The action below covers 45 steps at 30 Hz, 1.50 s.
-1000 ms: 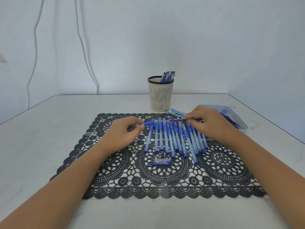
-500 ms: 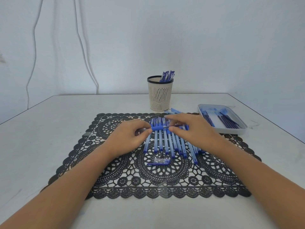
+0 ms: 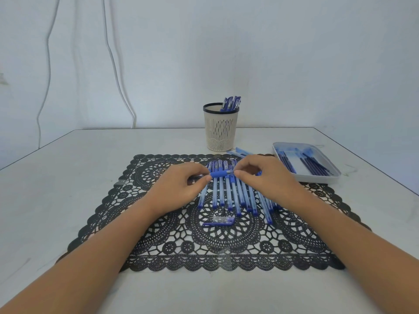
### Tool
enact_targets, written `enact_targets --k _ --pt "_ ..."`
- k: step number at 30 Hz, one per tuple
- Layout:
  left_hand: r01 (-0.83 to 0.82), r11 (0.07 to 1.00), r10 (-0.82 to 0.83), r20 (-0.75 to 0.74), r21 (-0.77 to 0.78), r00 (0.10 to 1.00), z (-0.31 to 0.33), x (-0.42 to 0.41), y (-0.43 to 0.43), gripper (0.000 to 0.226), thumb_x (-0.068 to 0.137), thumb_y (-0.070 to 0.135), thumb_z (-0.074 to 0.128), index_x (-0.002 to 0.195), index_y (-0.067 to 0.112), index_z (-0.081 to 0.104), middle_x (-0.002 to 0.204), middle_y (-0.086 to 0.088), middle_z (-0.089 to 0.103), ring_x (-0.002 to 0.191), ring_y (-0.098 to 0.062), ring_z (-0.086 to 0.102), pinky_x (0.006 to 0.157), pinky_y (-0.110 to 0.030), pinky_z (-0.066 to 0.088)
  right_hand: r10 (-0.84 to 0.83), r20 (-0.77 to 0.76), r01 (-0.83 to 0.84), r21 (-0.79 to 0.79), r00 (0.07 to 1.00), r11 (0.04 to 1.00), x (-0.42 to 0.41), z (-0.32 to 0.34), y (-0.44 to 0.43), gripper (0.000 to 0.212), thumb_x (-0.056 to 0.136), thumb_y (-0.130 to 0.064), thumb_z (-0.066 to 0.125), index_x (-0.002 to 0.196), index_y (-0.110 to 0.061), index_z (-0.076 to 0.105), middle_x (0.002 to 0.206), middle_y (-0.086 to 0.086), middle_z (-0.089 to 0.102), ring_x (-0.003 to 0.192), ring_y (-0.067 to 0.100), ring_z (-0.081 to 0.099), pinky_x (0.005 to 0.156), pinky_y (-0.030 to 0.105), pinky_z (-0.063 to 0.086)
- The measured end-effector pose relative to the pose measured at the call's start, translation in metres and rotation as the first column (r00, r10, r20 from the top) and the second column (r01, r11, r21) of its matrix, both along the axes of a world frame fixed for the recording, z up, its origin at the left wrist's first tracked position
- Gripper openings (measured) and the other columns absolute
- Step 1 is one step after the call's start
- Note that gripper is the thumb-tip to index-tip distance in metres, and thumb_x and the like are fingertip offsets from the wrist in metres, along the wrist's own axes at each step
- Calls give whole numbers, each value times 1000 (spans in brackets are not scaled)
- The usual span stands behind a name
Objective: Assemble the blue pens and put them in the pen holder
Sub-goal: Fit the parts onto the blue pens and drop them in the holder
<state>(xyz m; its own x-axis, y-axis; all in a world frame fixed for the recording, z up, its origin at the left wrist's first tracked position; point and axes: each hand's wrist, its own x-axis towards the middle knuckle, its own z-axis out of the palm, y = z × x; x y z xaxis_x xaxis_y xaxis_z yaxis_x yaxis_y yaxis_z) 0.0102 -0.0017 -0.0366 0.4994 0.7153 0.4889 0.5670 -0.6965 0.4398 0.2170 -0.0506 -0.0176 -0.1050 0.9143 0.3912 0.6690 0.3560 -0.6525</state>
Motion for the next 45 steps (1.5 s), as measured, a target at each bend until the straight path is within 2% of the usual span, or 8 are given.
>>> enact_targets --k 5,8,14,21,25,31,36,45 --pt "-31 999 32 13 -12 999 1 -3 1 15 90 27 57 98 19 67 82 17 62 77 -8 58 69 -19 44 -14 -4 13 -99 1000 995 7 2 1 13 90 -32 56 102 -29 58 78 -11 55 69 2 49 65 15 39" --pt "-46 999 46 14 -28 999 1 -5 1 16 90 27 56 98 19 67 84 14 64 80 -7 59 70 -21 45 43 106 -27 -146 993 989 9 8 -4 3 89 -29 56 91 -31 57 81 -9 57 73 5 52 68 19 41" --pt "-80 996 81 33 -48 996 0 -6 3 14 90 27 57 97 20 67 85 16 63 83 -6 59 73 -17 43 349 280 -273 -278 894 921 -10 14 -20 16 87 -27 61 98 -37 66 89 -11 61 77 2 57 70 9 43" --pt "-83 995 84 23 -53 996 1 -5 2 17 90 28 56 100 19 67 90 13 65 86 -5 59 77 -21 45 337 377 -264 -231 863 936 -17 6 -16 16 87 -25 62 100 -28 71 89 -16 55 76 1 53 71 8 38" --pt "-81 995 82 22 -58 996 1 -6 2 16 90 28 56 100 20 67 90 12 66 85 -7 60 77 -23 46 269 230 -233 -174 935 957 -16 8 -17 12 87 -22 62 94 -28 69 85 -17 64 75 -4 57 67 4 42" --pt "-70 995 72 22 -68 997 3 -4 -1 17 91 28 56 101 19 66 87 14 64 84 -5 59 73 -19 45 -78 -190 70 -49 979 996 -2 7 -3 11 86 -17 63 86 -27 66 80 -9 67 78 6 63 62 2 43" --pt "-69 996 70 25 -55 997 3 -4 -1 18 90 28 56 101 19 67 84 22 59 83 7 55 67 -4 36 -137 -225 126 -62 965 990 1 4 1 10 86 -17 64 87 -26 67 77 -9 67 77 6 64 64 6 44" --pt "-48 998 50 28 -46 998 3 -2 -2 15 90 28 57 99 22 66 84 22 60 82 1 57 68 -7 40 -58 -242 45 -59 969 997 -2 2 1 11 85 -14 65 86 -25 69 69 -13 65 62 -9 59 62 1 43"
